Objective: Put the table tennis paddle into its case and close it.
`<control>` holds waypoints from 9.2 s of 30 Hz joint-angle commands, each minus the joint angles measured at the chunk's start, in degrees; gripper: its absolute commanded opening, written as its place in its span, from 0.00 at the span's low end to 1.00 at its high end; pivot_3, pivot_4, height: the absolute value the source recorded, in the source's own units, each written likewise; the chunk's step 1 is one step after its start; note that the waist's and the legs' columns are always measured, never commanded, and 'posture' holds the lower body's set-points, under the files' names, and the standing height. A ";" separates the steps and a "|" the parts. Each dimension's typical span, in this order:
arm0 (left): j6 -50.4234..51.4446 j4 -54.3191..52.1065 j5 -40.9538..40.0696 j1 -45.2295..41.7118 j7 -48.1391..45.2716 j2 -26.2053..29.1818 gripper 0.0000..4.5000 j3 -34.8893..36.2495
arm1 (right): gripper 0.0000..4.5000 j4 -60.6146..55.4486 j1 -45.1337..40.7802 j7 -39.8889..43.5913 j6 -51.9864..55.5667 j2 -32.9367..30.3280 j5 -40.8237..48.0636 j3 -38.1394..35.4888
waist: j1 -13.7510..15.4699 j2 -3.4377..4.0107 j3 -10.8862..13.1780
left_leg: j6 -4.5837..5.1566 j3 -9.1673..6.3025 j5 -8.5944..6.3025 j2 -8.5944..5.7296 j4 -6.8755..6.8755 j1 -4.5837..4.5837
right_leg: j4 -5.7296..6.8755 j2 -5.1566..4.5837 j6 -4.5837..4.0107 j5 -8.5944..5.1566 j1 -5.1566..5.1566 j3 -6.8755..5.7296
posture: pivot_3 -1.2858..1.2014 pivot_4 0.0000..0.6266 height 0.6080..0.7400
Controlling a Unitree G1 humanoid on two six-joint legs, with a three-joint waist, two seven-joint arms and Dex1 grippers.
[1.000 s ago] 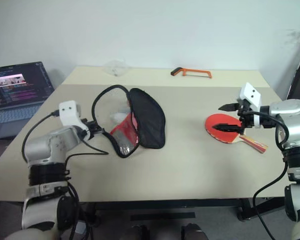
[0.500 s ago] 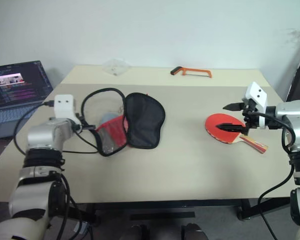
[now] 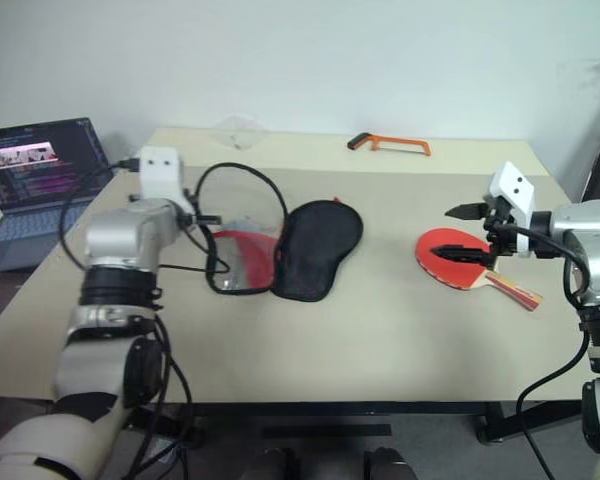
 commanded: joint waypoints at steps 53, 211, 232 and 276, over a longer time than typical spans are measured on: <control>-47.24 40.02 -5.39 -21.07 33.77 -21.34 0.01 13.56 | 1.00 -5.05 0.29 -1.31 2.23 -1.33 2.58 -2.51 | 1.01 -0.01 0.01 | -0.02 -0.44 0.01 -0.15 0.07 -0.28 | -0.09 -0.04 0.04 0.02 -0.01 -0.34 | 0.52 0.24 1.00; -18.13 -36.52 -11.24 36.25 -57.79 30.64 1.00 -6.19 | 0.15 20.36 -13.67 -71.03 18.72 40.35 -4.76 -10.53 | -1.56 0.06 -0.01 | -0.31 -1.05 0.53 0.18 -0.66 -0.57 | 0.93 0.21 -0.99 -0.33 -0.88 -1.07 | 0.52 0.24 1.00; -20.35 -33.97 -15.84 31.24 -63.56 28.01 1.00 -6.21 | 0.99 8.98 -1.71 -36.83 21.28 3.94 -6.61 -3.05 | -0.64 0.08 0.01 | -0.30 -0.95 0.53 0.18 -0.74 -0.53 | 0.85 0.22 -1.04 -0.41 -0.91 -1.04 | 0.52 0.24 1.00; -18.63 -37.08 -15.32 32.77 -61.33 27.65 1.00 -6.65 | 0.23 44.79 -19.10 -24.88 1.47 6.92 -16.00 0.76 | -2.14 0.36 0.19 | -0.26 -0.98 0.57 0.13 -0.02 -0.46 | 1.01 0.20 -0.70 -0.18 -0.59 -0.89 | 0.52 0.24 1.00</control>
